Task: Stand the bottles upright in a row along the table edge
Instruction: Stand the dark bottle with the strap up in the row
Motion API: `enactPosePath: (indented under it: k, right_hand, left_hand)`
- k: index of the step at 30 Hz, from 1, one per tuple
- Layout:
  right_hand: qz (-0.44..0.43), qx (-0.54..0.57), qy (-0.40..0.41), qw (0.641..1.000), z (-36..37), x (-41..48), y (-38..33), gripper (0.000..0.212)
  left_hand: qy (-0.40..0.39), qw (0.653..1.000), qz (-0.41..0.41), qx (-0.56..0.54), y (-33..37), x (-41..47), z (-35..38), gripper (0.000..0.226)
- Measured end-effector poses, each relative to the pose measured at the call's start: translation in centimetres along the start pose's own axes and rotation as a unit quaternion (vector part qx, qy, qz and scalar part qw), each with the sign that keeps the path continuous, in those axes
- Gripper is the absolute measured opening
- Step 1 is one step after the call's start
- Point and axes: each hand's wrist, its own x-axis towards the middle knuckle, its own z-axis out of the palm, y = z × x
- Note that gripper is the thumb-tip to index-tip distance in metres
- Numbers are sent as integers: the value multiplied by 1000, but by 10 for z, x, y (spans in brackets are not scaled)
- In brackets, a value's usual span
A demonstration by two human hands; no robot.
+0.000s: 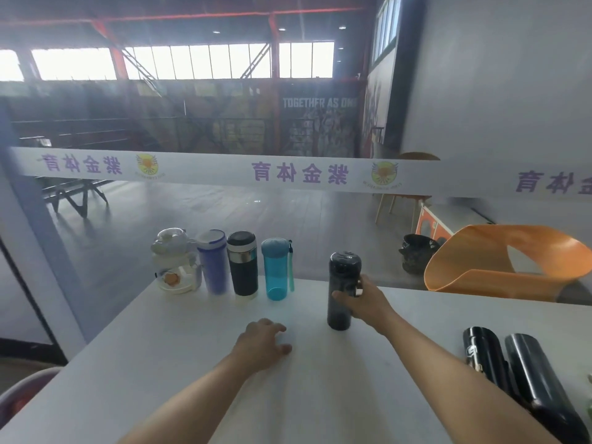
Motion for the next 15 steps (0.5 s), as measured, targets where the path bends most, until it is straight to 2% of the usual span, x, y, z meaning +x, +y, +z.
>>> enactPosePath:
  k: [3, 15]
  right_hand:
    - [-4, -1, -5, 1000, 14, 20, -5, 61]
    - [-13, -16, 4, 1000, 72, 80, -9, 64]
  left_hand:
    - [6, 999, 3, 40, -12, 11, -3, 60]
    - [43, 998, 15, 40, -30, 39, -3, 62]
